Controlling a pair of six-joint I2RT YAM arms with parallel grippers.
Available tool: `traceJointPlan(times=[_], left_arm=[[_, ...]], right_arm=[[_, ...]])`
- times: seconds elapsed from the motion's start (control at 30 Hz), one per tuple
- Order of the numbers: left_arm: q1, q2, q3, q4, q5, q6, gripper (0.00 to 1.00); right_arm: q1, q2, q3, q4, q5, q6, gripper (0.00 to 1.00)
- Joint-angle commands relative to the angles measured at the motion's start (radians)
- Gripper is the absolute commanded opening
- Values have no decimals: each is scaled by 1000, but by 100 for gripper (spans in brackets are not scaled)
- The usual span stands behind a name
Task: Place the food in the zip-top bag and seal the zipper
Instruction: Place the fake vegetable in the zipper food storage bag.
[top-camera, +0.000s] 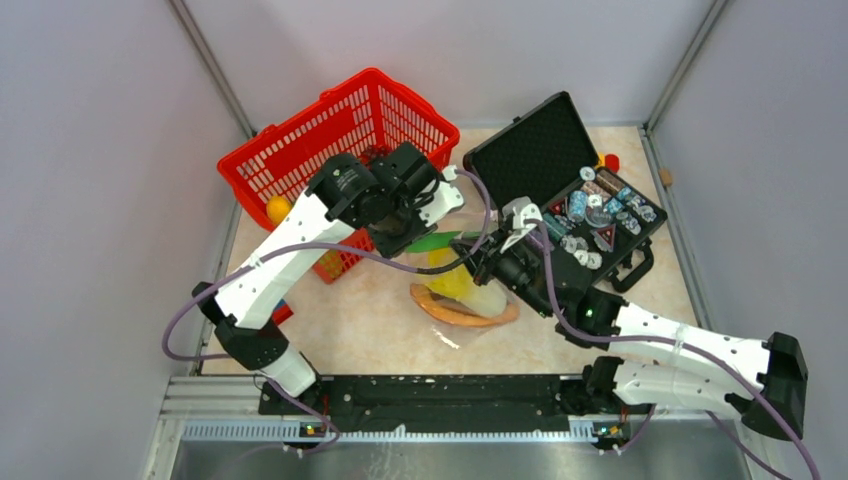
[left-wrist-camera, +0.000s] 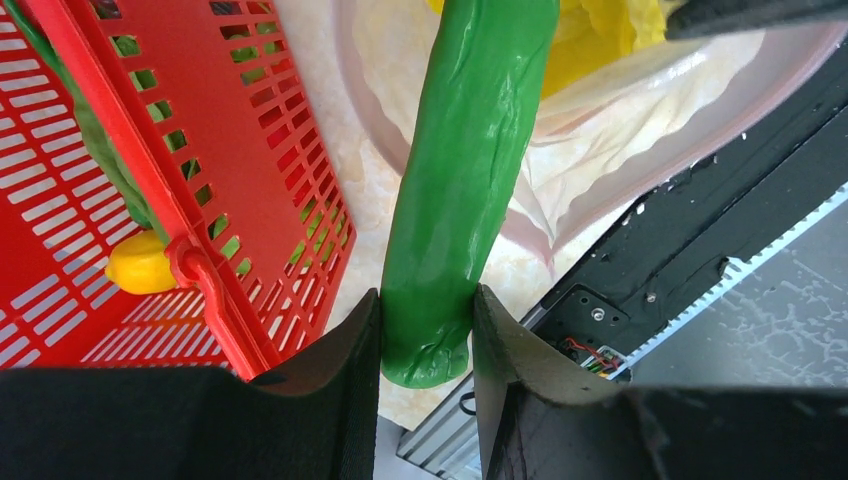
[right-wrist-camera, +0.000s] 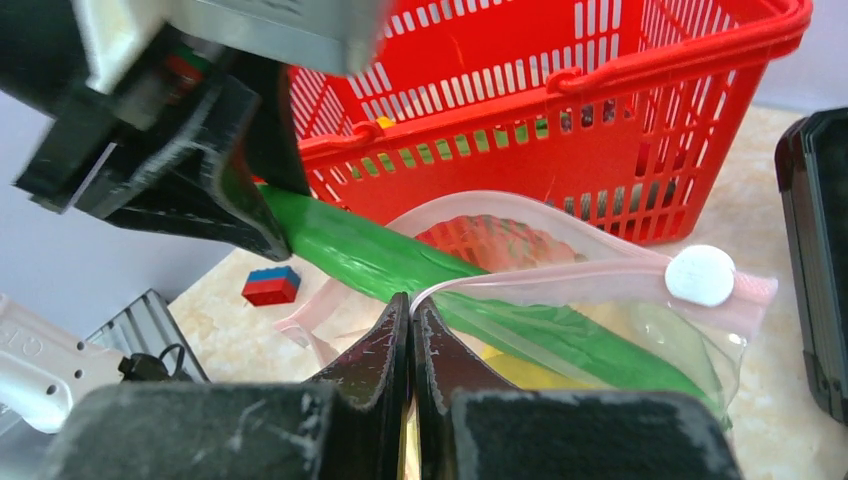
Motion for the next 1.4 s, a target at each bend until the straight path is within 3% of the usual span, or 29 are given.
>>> traceJointPlan(times=[0.0,0.17,0.33,0.5,0.67,0.87,1.37], left_arm=[[-7,12,0,4,-34,18,24],[-9,-13,-12,5,-101,17,23],[-19,-47,5,76,-283,50,21],[-78,-113,-109,227,-276,168,22],[-142,-98,-126,243,-305,216,24],[-194,-84,-154,246,-507,243,25],[-228,-183,-263,326,-423,449,23]], right_arm=[[32,-8,30,126,1,-90,0],[41,-34,-8,172,75,-118,0],[41,-50,-8,164,57,-153,0],[42,-57,-38,210,24,-143,0],[42,-58,-57,244,11,-133,0],[42,-66,-64,238,32,-125,0],[43,-113,-110,291,75,-117,0]])
